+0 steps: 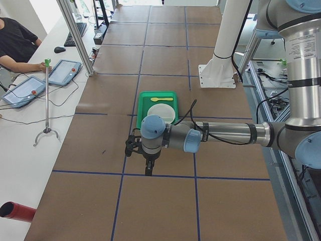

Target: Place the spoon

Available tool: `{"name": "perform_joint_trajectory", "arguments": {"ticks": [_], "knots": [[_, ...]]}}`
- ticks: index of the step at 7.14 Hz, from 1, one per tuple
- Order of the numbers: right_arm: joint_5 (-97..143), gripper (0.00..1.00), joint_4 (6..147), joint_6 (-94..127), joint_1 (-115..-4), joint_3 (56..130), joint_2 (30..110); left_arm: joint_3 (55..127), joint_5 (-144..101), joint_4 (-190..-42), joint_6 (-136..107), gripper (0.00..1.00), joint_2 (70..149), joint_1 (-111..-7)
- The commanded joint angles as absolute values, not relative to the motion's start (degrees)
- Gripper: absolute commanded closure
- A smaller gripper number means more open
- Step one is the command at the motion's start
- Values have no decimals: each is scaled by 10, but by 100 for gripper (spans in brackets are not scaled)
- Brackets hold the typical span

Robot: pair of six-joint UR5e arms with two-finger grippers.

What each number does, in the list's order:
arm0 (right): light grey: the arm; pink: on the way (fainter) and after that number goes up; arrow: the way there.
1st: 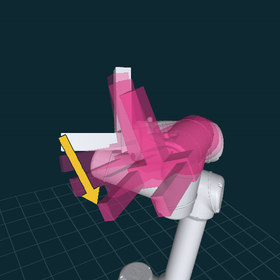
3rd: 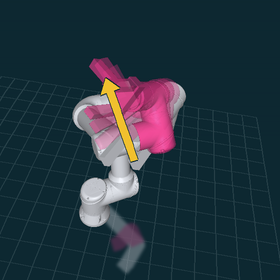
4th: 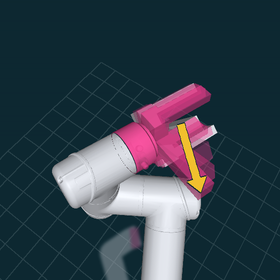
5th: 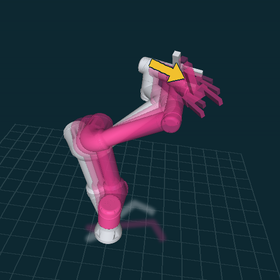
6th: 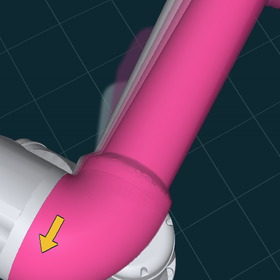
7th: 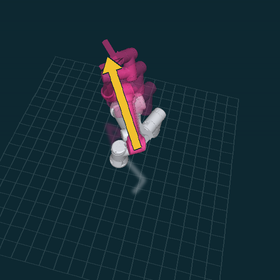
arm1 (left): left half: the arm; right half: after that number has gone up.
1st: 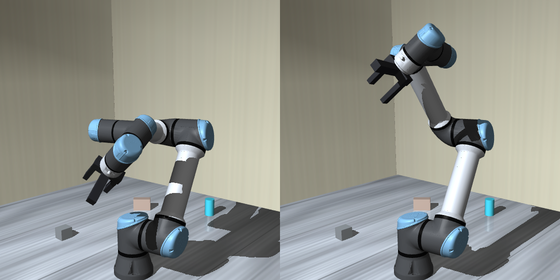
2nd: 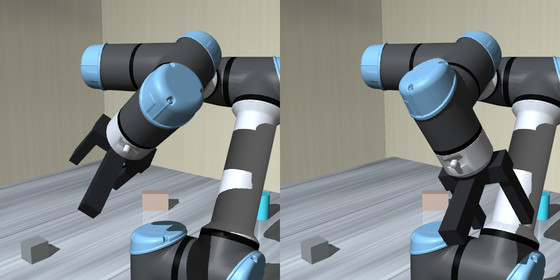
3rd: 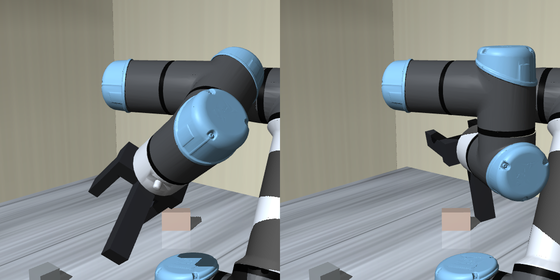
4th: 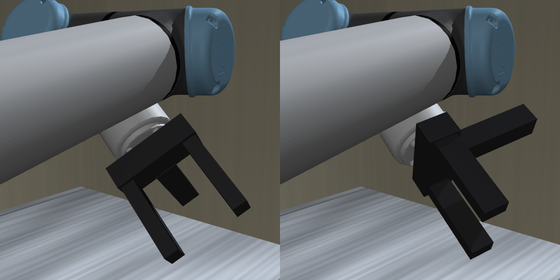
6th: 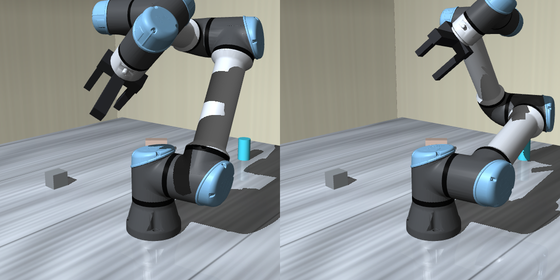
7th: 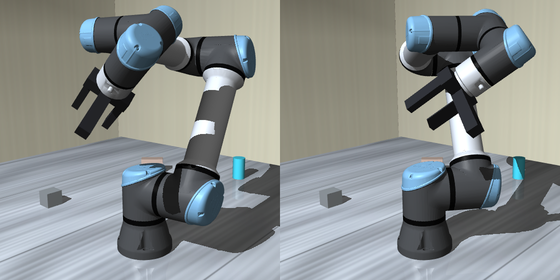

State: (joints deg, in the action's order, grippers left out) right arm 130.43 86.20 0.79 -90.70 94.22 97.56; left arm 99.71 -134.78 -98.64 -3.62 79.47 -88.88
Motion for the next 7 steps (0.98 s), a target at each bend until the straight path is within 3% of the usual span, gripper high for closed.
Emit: {"name": "perform_joint_trajectory", "arguments": {"ticks": [1,7], "knots": [[1304,0,861,8,-907,942,976,986,-1346,-951,-28,0,802,-911],[1304,0,861,8,-907,942,976,983,-1346,-815,52,0,833,-932]]}}
